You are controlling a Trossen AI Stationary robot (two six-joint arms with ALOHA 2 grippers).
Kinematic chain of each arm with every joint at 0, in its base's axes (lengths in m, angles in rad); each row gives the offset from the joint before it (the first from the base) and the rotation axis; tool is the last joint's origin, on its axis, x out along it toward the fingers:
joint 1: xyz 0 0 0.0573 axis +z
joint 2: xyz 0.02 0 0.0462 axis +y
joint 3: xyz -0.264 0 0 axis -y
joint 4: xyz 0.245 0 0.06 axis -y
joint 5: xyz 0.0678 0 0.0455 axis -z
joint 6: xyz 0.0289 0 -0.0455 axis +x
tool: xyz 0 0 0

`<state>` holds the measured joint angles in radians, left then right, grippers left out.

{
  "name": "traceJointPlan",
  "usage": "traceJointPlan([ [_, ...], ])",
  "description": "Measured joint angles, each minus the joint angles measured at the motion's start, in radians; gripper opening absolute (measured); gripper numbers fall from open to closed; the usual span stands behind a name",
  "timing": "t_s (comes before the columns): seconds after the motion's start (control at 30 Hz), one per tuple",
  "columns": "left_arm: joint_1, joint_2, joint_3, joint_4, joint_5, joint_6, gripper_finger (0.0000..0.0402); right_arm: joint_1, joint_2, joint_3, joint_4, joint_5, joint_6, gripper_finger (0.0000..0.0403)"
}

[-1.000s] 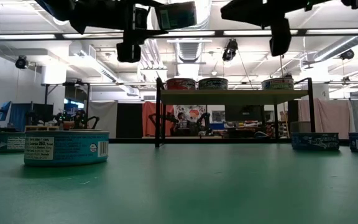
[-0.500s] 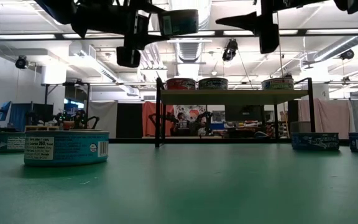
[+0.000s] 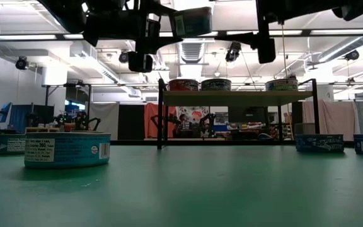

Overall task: Stack canned seafood by type on shelf
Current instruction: Stack the blue/pink tuna can on top of the other blue/pink tuna can on the shelf

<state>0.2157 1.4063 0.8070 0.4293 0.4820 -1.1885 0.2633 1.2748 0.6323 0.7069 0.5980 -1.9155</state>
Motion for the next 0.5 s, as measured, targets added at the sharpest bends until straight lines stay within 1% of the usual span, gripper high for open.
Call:
traceJointPlan([
  [0.27,-0.023,0.009,0.0,0.007,0.011,0.0,0.0169,-0.031,0.052,0.046,0.01,0.001,-0.059,0.0301],
  [0.5,-0.03,0.009,0.0,0.007,0.017,0.01,0.0171,-0.03,0.087,0.07,0.009,0.004,-0.061,0.0278],
])
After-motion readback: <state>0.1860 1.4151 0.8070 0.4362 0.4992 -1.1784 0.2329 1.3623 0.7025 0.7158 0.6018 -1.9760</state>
